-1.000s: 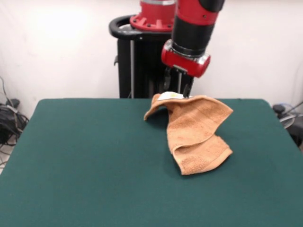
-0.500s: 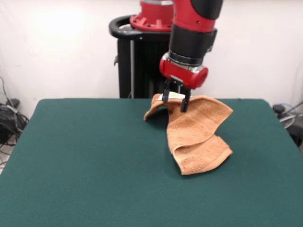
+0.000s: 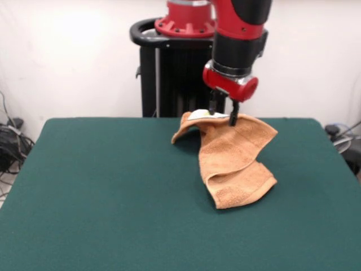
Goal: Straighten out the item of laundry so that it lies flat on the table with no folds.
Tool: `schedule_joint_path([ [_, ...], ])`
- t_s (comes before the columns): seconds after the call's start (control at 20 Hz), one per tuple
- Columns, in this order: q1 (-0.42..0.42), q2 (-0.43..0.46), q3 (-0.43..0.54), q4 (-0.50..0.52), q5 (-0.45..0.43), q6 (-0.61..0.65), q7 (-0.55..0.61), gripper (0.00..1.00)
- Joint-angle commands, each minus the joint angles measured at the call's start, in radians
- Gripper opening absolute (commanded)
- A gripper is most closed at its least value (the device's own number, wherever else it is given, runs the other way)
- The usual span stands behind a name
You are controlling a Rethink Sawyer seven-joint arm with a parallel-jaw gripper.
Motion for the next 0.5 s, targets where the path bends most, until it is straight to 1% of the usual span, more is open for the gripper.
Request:
schedule_joint_path([
  [0.05,0.035,0.015,0.059,0.026,0.083,0.21,0.426,1.0],
  [0.3,0.026,0.032,0.083,0.024,0.12,0.221,0.443,1.0],
  [0.5,0.029,0.02,0.078,0.018,0.116,0.249,0.461,1.0],
])
